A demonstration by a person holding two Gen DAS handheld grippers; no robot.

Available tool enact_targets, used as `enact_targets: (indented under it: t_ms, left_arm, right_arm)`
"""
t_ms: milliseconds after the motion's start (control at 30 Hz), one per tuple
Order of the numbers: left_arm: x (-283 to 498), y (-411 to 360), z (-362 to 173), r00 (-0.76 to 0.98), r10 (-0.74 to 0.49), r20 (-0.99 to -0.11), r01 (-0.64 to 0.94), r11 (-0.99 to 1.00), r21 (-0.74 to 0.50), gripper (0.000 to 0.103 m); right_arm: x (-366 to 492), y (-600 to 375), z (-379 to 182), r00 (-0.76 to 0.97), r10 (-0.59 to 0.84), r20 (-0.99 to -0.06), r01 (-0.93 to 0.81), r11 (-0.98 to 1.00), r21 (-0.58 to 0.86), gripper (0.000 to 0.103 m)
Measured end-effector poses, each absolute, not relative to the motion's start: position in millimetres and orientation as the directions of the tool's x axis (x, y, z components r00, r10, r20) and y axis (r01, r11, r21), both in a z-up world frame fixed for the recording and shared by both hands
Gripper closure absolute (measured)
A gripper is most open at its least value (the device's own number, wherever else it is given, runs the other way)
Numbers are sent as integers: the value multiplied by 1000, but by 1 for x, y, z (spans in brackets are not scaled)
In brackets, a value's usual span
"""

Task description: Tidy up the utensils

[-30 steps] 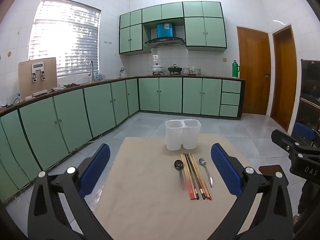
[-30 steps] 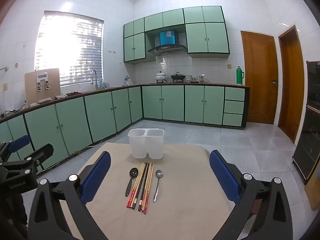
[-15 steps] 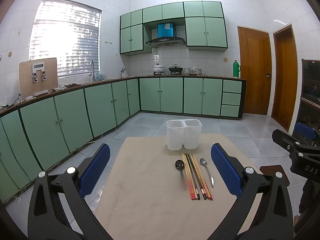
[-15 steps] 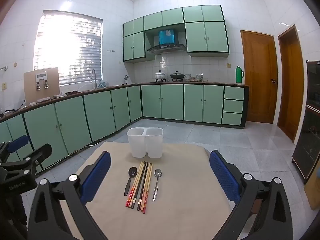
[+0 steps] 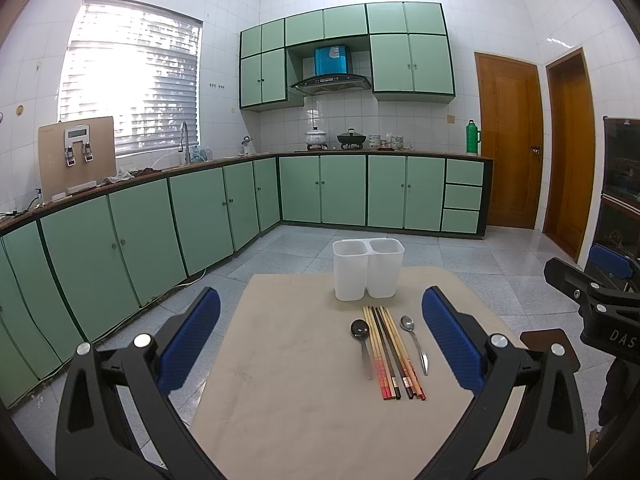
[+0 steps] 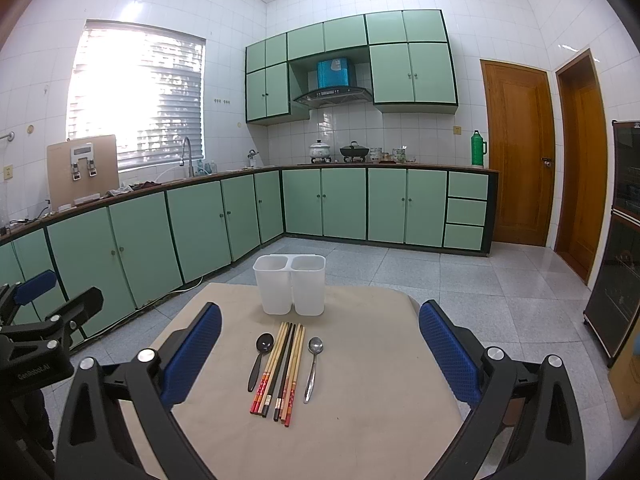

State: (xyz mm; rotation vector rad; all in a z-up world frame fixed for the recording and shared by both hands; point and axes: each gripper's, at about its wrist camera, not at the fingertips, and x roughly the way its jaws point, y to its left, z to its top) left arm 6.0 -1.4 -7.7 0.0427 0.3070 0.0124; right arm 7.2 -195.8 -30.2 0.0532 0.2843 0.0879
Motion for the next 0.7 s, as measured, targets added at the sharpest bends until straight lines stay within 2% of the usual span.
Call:
enact_targets:
  t_ms: [700]
  left_arm:
    - [6,-1,-10,955,24,-297,-10,999,48,5]
  right_arm:
    - [8,-194,-29,957,94,-276,-79,995,67,6]
